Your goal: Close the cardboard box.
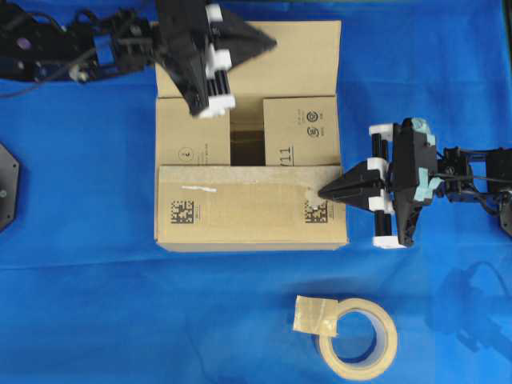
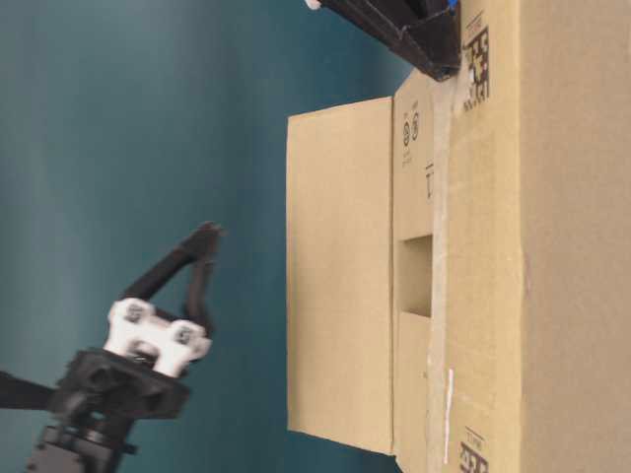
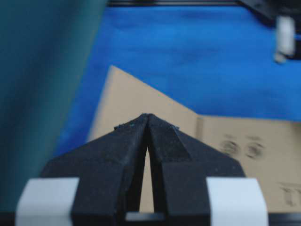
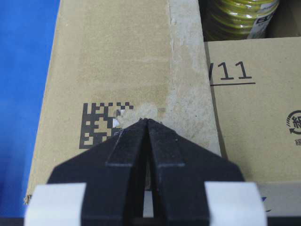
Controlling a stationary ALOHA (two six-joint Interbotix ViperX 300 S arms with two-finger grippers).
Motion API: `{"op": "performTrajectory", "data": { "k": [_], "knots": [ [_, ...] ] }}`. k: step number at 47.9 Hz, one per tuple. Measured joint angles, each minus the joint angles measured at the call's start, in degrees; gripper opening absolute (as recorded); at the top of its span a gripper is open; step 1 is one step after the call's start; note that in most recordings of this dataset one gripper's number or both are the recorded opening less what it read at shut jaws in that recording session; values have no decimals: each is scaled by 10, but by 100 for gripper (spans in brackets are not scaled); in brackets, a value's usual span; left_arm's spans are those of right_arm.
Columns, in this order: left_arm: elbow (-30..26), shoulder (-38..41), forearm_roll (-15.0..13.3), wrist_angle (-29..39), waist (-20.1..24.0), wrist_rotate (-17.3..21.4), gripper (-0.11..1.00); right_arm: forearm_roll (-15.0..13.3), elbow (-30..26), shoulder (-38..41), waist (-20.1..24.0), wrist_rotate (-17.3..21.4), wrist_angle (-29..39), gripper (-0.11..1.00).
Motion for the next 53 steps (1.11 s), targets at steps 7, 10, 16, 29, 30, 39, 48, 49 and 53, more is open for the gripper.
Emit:
{"op": "performTrajectory", "data": {
  "k": [7, 10, 16, 29, 30, 39, 48, 49, 53],
  "knots": [
    [-35, 4, 0, 61, 60, 0, 0, 0, 0, -1, 0, -2, -3, 0],
    [-53, 15, 0, 98, 86, 0, 0, 0, 0, 0, 1, -4, -4, 0],
    [-84, 42, 0, 179, 120, 4, 0, 0, 0, 0, 0, -5, -6, 0],
    [-113, 76, 0, 280, 130, 3, 0, 0, 0, 0, 0, -7, -7, 0],
    [-113, 76, 0, 284, 130, 4, 0, 0, 0, -1, 0, -6, -7, 0],
    [-114, 76, 0, 300, 121, 2, 0, 0, 0, 0, -1, -7, -7, 0],
    [-114, 77, 0, 318, 109, 4, 0, 0, 0, 0, -1, -7, -8, 0],
    [-114, 77, 1, 321, 109, 3, 0, 0, 0, 0, -1, -7, -8, 0],
    [-114, 76, 0, 332, 111, 3, 0, 0, 0, 0, -1, -7, -9, 0]
  ]
}}
